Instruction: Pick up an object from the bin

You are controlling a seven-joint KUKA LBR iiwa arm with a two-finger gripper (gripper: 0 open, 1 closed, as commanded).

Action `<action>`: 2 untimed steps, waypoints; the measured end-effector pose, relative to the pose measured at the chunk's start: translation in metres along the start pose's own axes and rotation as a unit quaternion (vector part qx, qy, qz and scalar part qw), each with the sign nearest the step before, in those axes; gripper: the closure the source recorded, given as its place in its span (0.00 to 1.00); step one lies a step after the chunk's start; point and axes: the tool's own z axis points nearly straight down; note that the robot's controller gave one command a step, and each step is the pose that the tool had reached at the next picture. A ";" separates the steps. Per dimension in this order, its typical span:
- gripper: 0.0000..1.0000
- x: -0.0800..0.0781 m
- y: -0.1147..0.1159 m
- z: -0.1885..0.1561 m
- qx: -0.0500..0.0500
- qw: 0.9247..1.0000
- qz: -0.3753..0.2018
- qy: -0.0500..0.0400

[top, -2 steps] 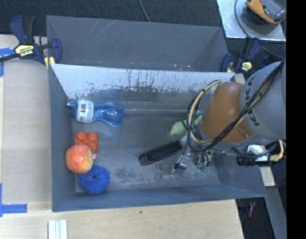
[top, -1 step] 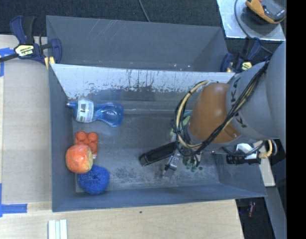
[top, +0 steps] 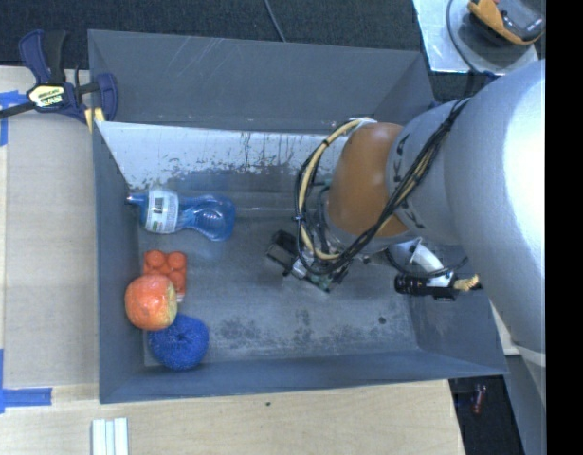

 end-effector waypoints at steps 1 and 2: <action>1.00 0.000 0.000 0.000 0.000 1.000 0.000 0.000; 1.00 0.000 -0.003 -0.049 0.004 1.000 0.003 0.005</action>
Offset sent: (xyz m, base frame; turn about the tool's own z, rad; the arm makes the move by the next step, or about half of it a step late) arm 0.0014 -0.0027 0.1515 0.0145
